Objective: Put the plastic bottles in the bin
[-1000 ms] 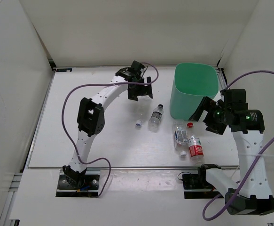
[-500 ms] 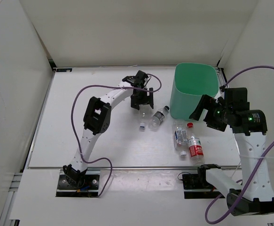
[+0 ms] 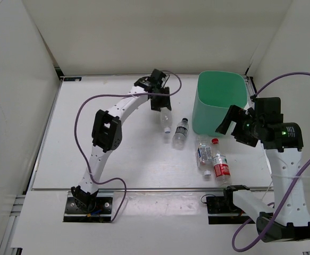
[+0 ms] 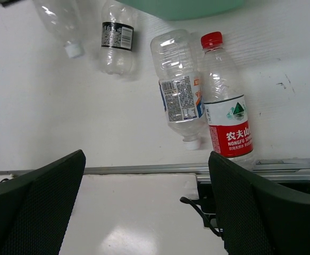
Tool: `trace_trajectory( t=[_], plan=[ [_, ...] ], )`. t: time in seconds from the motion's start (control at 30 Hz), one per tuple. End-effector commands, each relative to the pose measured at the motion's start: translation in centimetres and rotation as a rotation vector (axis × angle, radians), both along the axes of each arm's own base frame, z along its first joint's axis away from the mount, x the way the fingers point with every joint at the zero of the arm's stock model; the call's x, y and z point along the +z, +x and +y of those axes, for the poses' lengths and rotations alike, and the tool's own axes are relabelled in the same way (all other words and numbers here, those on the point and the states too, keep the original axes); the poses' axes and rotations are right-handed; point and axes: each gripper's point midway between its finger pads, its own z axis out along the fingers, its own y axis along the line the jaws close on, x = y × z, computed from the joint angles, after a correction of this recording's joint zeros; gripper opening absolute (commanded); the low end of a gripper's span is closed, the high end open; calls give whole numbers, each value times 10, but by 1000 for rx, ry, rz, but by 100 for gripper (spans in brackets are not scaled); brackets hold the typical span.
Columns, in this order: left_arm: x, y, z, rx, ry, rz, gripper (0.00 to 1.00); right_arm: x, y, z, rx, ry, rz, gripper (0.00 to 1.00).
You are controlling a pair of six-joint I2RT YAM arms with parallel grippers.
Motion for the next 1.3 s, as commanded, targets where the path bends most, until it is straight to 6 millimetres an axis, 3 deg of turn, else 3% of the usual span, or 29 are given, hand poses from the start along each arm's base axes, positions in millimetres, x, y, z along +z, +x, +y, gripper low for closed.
trace_trajectory(
  t=[0.0, 0.07, 0.13, 0.17, 0.23, 0.27, 0.33, 0.43, 0.63, 0.67, 0.77, 0.87, 0.97, 1.0, 1.07, 1.1, 1.13, 1.2, 1.23, 1.27],
  plan=[
    [182, 34, 22, 160, -149, -397, 54, 15, 2, -3, 0, -16, -63, 100],
    [245, 38, 34, 248, -230, -552, 54, 18, -1, -4, -17, -11, -80, 100],
    [283, 36, 31, 265, -302, -639, 53, 12, -5, -5, -43, -5, -57, 100],
    [315, 34, 24, 258, -362, -703, 53, 12, -5, -5, -50, 1, -55, 100],
    [345, 36, 4, 206, -458, -763, 55, 12, -7, -6, -67, 3, -56, 100],
    [365, 33, -15, 146, -524, -803, 57, 9, -5, -6, -67, 3, -55, 100],
    [386, 26, -39, 85, -613, -858, 58, 9, -4, -9, -89, -6, -55, 100],
    [394, 13, -73, -14, -669, -934, 61, 18, -2, -15, -112, -27, -88, 100],
    [360, -9, -145, -172, -636, -1009, 66, 29, 0, -21, -137, -46, -134, 100],
    [363, -13, -149, -180, -633, -1032, 68, 30, -2, -23, -144, -52, -146, 100],
    [337, -13, -159, -196, -603, -991, 74, 30, -6, -27, -152, -71, -161, 100],
    [341, -17, -156, -194, -584, -1009, 100, 26, -12, -29, -166, -71, -167, 100],
    [382, -22, -134, -149, -573, -1100, 100, 5, -22, -27, -144, -70, -126, 100],
    [399, -27, -119, -118, -562, -1128, 100, -17, -26, -27, -142, -80, -69, 100],
    [415, -33, -99, -85, -525, -1164, 100, -40, -33, -27, -133, -83, -7, 100],
    [447, -47, -72, -31, -537, -1202, 100, -51, -34, -27, -132, -86, 11, 100],
    [426, -47, -68, -28, -491, -1165, 100, -69, -36, -23, -116, -74, 57, 100],
    [421, -57, -49, -4, -457, -1148, 100, -74, -32, -26, -148, -85, 73, 100],
    [440, -69, -20, 37, -461, -1174, 100, -82, -26, -30, -191, -100, 128, 100],
    [403, -68, -17, 28, -396, -1118, 100, -89, -25, -33, -240, -110, 183, 100]
  ],
)
